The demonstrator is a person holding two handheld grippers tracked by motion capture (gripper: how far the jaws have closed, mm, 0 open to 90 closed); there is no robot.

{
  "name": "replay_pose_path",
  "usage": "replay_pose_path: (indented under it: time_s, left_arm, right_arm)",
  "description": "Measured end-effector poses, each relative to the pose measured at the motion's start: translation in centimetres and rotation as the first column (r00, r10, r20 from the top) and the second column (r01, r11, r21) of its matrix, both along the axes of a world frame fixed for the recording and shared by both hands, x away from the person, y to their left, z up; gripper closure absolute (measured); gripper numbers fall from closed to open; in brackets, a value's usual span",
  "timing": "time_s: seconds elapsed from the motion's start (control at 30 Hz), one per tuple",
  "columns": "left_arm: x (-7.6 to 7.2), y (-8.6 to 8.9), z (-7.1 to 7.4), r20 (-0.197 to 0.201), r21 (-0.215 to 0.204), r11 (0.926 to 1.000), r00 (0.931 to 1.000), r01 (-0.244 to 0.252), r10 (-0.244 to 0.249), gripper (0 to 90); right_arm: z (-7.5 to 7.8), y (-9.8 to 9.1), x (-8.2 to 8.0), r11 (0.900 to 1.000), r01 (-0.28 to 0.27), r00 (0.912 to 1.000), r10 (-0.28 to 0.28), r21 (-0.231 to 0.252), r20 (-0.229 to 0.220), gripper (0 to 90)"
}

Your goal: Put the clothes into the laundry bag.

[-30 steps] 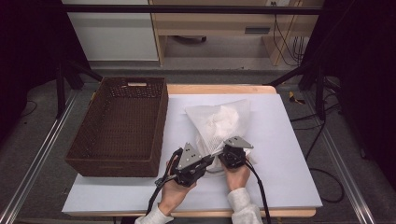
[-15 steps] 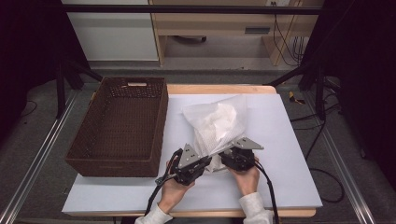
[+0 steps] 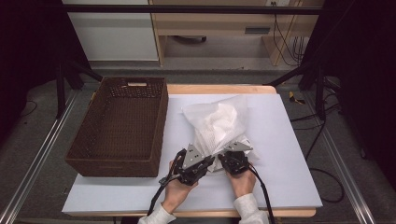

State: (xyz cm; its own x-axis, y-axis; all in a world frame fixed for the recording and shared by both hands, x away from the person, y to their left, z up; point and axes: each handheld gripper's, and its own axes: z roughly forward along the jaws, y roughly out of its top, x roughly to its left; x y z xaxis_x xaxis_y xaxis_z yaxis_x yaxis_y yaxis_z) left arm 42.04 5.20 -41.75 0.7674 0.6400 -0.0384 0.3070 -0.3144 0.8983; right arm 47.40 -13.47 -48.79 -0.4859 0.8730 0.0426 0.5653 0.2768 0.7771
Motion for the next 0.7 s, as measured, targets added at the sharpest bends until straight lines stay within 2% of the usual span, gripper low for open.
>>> replay_pose_path:
  time_s: [0.03,0.1,0.23,0.33,0.37,0.43,0.47,0.53,0.6,0.63,0.7]
  left_arm:
    - [0.0,0.0,0.2,0.002,0.003,1.0,1.0,0.0,0.0,87.7]
    - [-0.2,0.0,0.7,0.016,0.001,1.0,0.9999,-0.003,0.003,87.8]
    - [-0.4,0.1,1.4,0.025,-0.003,0.9999,0.9996,0.015,-0.015,88.2]
    - [-0.2,-0.1,1.0,0.012,-0.003,0.9997,0.9996,0.026,-0.026,88.1]
    - [-0.1,-0.1,0.8,0.005,-0.002,0.9996,0.9996,0.029,-0.029,88.1]
    - [0.1,-0.2,0.4,-0.008,0.003,0.9994,0.9994,0.034,-0.034,88.0]
    - [0.2,-0.2,0.3,-0.013,0.002,0.9995,0.9994,0.032,-0.032,87.9]
    - [0.3,-0.3,0.1,-0.016,0.004,0.9995,0.9994,0.031,-0.031,87.8]
    - [0.3,-0.4,0.1,-0.012,0.009,0.9996,0.9995,0.028,-0.028,87.7]
    - [0.3,-0.4,0.1,-0.009,0.013,0.9995,0.9996,0.028,-0.028,87.7]
    - [0.4,-0.5,0.0,-0.011,0.011,0.9996,0.9996,0.025,-0.025,87.6]
  right_arm:
    - [0.0,0.1,0.3,0.9999,0.016,0.9998,-0.016,-0.003,0.013,88.6]
    - [0.1,0.2,1.1,0.9985,0.044,0.9984,-0.045,0.033,0.033,88.7]
    - [1.0,-0.2,2.3,0.9909,0.1,0.9892,-0.108,0.091,0.099,88.9]
    - [0.4,-0.5,3.3,0.99,0.135,0.9852,-0.138,0.043,0.101,88.6]
    - [0.2,-0.6,3.4,0.9892,0.138,0.9857,-0.142,0.049,0.091,88.4]
    - [0.3,-0.7,3.3,0.9935,0.105,0.9912,-0.108,0.042,0.076,86.5]
    - [0.3,-0.9,3.2,0.9963,0.081,0.9943,-0.083,0.029,0.067,83.0]
    - [0.5,-1.7,2.6,0.9967,0.058,0.9972,-0.061,0.057,0.045,72.0]
    - [0.8,-2.7,1.7,0.9972,0.03,0.9979,-0.034,0.068,0.055,58.6]
    - [1.2,-3.1,0.9,0.9986,0.017,0.9976,-0.02,0.05,0.066,52.1]
    - [1.7,-3.7,-0.3,0.9993,-0.003,0.9948,-0.001,0.038,0.102,49.2]
